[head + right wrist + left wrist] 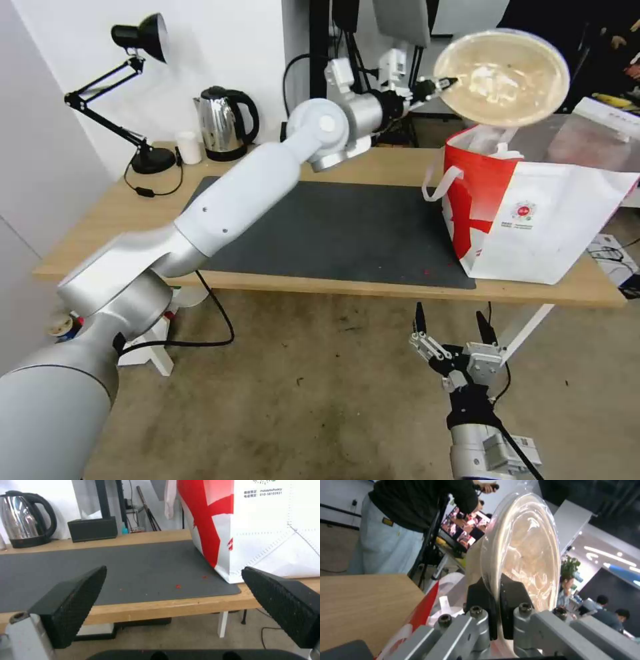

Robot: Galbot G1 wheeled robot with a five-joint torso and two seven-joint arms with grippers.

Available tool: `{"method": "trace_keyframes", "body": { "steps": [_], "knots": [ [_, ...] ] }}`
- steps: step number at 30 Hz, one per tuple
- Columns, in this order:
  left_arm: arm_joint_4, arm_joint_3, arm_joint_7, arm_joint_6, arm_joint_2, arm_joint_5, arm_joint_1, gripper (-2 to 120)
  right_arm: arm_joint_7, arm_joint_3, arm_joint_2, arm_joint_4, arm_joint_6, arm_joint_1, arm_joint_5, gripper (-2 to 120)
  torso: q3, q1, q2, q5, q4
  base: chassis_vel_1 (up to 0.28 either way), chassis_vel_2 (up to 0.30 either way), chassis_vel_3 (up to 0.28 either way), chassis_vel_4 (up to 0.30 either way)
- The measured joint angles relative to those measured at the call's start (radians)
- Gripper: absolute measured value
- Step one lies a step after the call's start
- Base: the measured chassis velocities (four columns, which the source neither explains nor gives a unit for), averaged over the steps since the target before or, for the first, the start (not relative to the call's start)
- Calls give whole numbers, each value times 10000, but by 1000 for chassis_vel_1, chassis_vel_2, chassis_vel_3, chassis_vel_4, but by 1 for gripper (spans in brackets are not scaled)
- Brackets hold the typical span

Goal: Pick up the trash from the table and place it into the takeout bag.

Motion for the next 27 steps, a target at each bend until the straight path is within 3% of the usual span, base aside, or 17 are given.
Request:
{"method": "trace_keyframes", "body": {
  "steps": [27],
  "knots": [
    [2130,1951,550,-455,-1385,1748,-673,1,0,0,0,0,0,0,0,100,0,0,-1,0,-3,0,0,0,0]
  ]
}}
